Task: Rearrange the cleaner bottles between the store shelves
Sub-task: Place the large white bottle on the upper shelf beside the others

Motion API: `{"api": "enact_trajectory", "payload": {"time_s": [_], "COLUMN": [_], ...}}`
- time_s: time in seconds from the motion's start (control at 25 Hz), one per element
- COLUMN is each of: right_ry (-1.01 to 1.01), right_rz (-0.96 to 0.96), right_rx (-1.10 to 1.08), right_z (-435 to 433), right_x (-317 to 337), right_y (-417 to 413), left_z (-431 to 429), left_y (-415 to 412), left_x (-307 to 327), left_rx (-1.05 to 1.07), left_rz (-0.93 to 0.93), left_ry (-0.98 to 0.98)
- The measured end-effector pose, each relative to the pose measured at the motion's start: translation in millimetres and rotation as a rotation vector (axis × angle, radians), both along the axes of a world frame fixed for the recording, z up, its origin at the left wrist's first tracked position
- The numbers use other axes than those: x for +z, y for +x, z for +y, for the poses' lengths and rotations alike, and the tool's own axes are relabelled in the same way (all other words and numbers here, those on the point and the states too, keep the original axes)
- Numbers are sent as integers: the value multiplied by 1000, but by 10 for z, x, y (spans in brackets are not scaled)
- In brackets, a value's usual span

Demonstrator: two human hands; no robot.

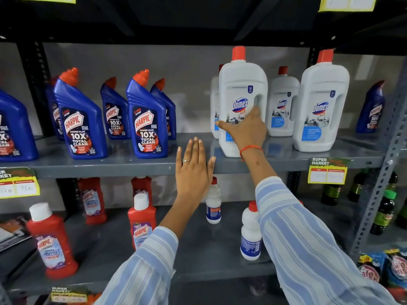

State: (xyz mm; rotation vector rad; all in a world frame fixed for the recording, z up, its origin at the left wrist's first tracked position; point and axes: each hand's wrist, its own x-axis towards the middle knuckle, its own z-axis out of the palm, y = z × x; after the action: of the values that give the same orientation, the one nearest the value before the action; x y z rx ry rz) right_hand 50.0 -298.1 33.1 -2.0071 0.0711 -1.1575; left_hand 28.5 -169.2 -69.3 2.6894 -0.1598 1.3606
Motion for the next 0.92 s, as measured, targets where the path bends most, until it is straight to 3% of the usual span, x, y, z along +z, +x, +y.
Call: {"api": "enact_trajectory", "payload": {"time_s": [0.72,0.92], "right_ry": [-23,-34], "right_rz": [10,25], "right_rx": [13,-4], "right_z": [-101,-119], "right_x": [14,-85], "right_y": [-32,-70], "left_z": [32,-8], "left_y": [27,9], "left_x": [-22,-110], "left_rx": [-18,-19], "left_rz": [23,-51], "left_ry": [24,-9]}}
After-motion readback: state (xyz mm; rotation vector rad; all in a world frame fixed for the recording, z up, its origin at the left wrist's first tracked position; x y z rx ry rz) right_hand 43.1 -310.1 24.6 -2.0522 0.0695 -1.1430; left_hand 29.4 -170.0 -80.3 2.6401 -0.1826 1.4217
